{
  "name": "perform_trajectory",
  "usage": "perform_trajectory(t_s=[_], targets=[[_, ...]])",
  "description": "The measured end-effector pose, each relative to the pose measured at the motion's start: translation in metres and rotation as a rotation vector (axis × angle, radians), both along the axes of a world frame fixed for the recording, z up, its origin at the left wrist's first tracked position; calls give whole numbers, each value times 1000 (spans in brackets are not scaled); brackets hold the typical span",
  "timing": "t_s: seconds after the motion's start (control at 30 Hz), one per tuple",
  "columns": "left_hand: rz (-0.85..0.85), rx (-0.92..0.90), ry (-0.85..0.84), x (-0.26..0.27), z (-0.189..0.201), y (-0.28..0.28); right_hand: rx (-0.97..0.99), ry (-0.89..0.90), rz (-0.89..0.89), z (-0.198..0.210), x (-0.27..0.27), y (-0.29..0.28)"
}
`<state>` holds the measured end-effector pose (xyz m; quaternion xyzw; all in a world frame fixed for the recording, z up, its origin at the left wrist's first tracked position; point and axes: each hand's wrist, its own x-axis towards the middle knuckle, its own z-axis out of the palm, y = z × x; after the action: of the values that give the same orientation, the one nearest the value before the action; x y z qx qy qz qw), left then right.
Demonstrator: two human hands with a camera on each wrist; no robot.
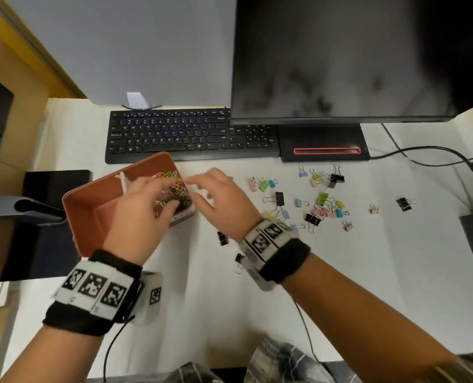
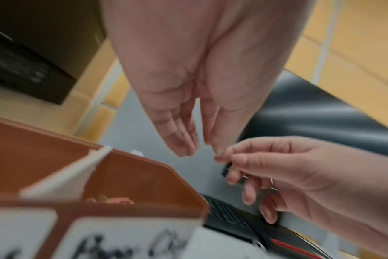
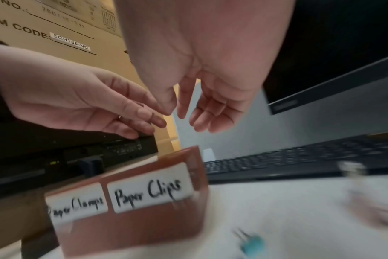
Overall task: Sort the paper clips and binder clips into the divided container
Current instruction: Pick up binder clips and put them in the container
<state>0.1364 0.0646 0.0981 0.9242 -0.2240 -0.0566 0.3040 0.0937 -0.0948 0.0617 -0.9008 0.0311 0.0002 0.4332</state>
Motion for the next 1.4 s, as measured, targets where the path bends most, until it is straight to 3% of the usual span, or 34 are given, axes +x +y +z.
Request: perform_trajectory(t_s=[0.1,0.23,0.4,0.5,0.7,1.1,1.2,1.4], targets=[[-202,-51,164,-31,-22,-17,-123,144,-74,-20,-59,-47],[-292,145,316,-56,-72,-41,-335,350,-180,-39,-124,-99],[-315,293,298,-48,-106,-61,-389,546,-103,-54,-127,-121],[-317,355,301,-40,-117,-65,-390,521,-79,-61,-112,-118],[-212,208,345,-35,-131,-58,-229,414,-119,-72,-94,-112],[-86,-13,281,-49,-132,-45,-171,374,-93,-71,-91,-114],[-79,-31,291,-50,-127,-42,-197,423,-73,-69,-90,-112],[-97,-123,217,-50,-79,-38,-123,224,-100,-49,-93,-107]])
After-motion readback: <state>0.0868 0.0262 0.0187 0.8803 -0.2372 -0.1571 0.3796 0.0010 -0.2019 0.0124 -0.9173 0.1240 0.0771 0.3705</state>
